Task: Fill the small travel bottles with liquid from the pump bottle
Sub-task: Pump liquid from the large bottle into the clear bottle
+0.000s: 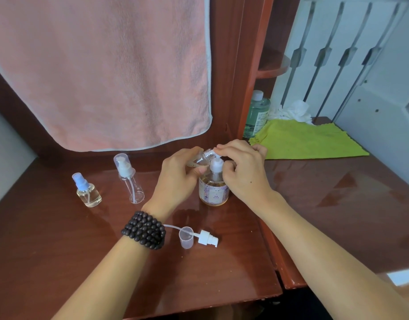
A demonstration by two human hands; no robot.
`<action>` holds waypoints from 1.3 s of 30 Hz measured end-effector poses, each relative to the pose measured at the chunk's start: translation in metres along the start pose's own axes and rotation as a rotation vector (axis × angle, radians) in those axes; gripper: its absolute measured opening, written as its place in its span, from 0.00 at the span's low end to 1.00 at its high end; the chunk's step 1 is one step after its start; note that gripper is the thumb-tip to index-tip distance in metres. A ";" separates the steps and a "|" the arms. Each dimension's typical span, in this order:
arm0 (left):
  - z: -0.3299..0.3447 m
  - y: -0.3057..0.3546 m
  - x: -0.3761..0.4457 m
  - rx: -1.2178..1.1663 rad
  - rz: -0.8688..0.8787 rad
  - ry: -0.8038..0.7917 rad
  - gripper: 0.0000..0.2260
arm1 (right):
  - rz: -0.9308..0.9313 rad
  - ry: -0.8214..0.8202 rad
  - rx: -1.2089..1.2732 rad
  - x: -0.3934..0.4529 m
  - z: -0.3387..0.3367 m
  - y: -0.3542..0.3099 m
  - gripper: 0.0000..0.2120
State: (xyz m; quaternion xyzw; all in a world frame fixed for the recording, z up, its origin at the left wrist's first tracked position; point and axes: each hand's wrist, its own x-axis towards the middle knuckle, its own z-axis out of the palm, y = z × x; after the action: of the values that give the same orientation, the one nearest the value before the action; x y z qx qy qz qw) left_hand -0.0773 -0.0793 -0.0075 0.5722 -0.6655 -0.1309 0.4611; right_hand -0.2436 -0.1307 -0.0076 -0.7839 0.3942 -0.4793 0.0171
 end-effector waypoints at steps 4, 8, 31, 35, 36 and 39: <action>0.004 -0.007 -0.002 0.009 -0.038 -0.014 0.14 | 0.009 -0.030 -0.002 -0.002 0.003 0.001 0.21; 0.001 -0.003 -0.002 -0.025 -0.047 -0.003 0.16 | -0.006 -0.028 -0.002 -0.002 0.000 -0.002 0.22; -0.003 -0.004 0.001 -0.057 -0.078 0.001 0.17 | -0.050 -0.059 -0.037 -0.005 0.000 -0.002 0.25; -0.003 -0.003 0.002 -0.057 -0.077 -0.002 0.16 | -0.063 -0.019 -0.025 -0.001 0.001 -0.001 0.23; -0.002 -0.003 0.002 -0.056 -0.077 -0.003 0.16 | -0.056 -0.009 -0.023 0.000 0.001 -0.001 0.22; 0.002 -0.006 0.000 -0.024 -0.075 -0.013 0.16 | -0.035 -0.015 -0.030 0.000 0.002 0.002 0.21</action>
State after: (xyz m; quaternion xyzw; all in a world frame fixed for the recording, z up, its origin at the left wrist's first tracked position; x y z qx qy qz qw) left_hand -0.0745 -0.0820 -0.0127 0.5905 -0.6448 -0.1596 0.4584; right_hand -0.2433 -0.1324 -0.0096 -0.7945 0.3875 -0.4676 -0.0001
